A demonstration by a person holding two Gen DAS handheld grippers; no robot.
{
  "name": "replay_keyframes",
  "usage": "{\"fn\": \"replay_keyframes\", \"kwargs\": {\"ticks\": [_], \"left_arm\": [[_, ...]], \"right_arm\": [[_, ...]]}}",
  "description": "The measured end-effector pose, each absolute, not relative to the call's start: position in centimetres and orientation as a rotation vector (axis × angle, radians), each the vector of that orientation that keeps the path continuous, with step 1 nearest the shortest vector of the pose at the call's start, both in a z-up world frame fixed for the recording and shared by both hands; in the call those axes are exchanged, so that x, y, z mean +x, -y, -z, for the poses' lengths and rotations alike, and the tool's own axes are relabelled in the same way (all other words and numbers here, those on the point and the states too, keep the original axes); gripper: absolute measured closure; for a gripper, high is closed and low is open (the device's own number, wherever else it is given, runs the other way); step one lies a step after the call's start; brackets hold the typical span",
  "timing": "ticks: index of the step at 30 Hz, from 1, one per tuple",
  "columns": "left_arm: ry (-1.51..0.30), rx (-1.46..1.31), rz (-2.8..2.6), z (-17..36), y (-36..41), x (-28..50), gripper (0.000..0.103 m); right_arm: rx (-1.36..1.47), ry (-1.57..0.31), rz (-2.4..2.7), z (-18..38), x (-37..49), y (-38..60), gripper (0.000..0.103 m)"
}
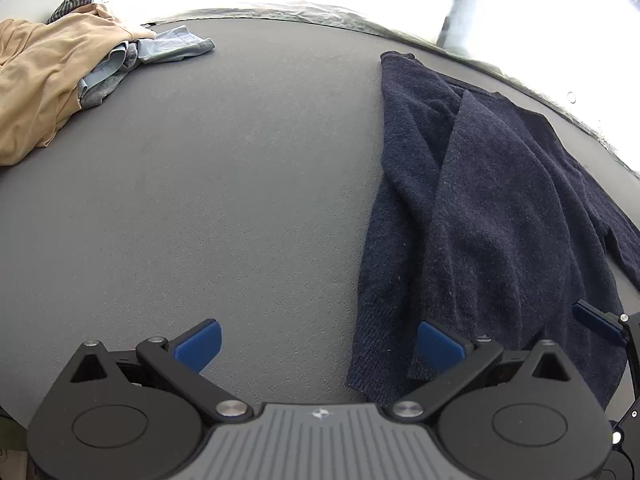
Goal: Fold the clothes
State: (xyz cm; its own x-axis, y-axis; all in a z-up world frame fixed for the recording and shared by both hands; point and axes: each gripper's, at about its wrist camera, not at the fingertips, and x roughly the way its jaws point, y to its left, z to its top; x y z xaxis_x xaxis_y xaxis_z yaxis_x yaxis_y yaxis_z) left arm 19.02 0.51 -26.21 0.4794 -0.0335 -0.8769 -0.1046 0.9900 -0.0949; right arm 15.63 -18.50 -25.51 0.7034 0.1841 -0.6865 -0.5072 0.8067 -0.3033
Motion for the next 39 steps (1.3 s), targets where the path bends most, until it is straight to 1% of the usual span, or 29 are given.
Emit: {"fn": "replay_keyframes", "kwargs": {"ticks": [6, 10, 14, 16, 28, 33, 39], "left_arm": [[-1.041, -0.137, -0.023, 25.8, 1.1, 20.3, 0.0], [-1.015, -0.118, 0.012, 25.4, 3.0, 21.7, 0.0], [-0.984, -0.088, 0.049, 25.1, 5.0, 23.3, 0.0], [-0.972, -0.063, 0.07, 25.2, 6.0, 24.3, 0.0], [-0.914, 0.096, 0.198, 26.2, 12.1, 30.9, 0.0], [-0.948, 0.152, 0.185, 27.2, 13.6, 33.6, 0.0], [-1.036, 0.153, 0.145, 29.2, 13.5, 34.8, 0.0]], "right_arm": [[-0.363, -0.707, -0.25, 24.0, 17.1, 23.0, 0.016], [-0.291, -0.748, -0.121, 24.2, 18.5, 26.8, 0.01], [-0.205, -0.762, -0.015, 24.5, 19.7, 30.6, 0.008], [-0.139, -0.764, 0.045, 24.8, 20.6, 33.0, 0.005], [0.109, -0.762, 0.439, 28.2, 25.5, 45.6, 0.001], [0.184, -0.759, 0.634, 29.7, 26.6, 50.9, 0.001], [0.198, -0.782, 0.687, 31.2, 25.4, 55.0, 0.001]]}}
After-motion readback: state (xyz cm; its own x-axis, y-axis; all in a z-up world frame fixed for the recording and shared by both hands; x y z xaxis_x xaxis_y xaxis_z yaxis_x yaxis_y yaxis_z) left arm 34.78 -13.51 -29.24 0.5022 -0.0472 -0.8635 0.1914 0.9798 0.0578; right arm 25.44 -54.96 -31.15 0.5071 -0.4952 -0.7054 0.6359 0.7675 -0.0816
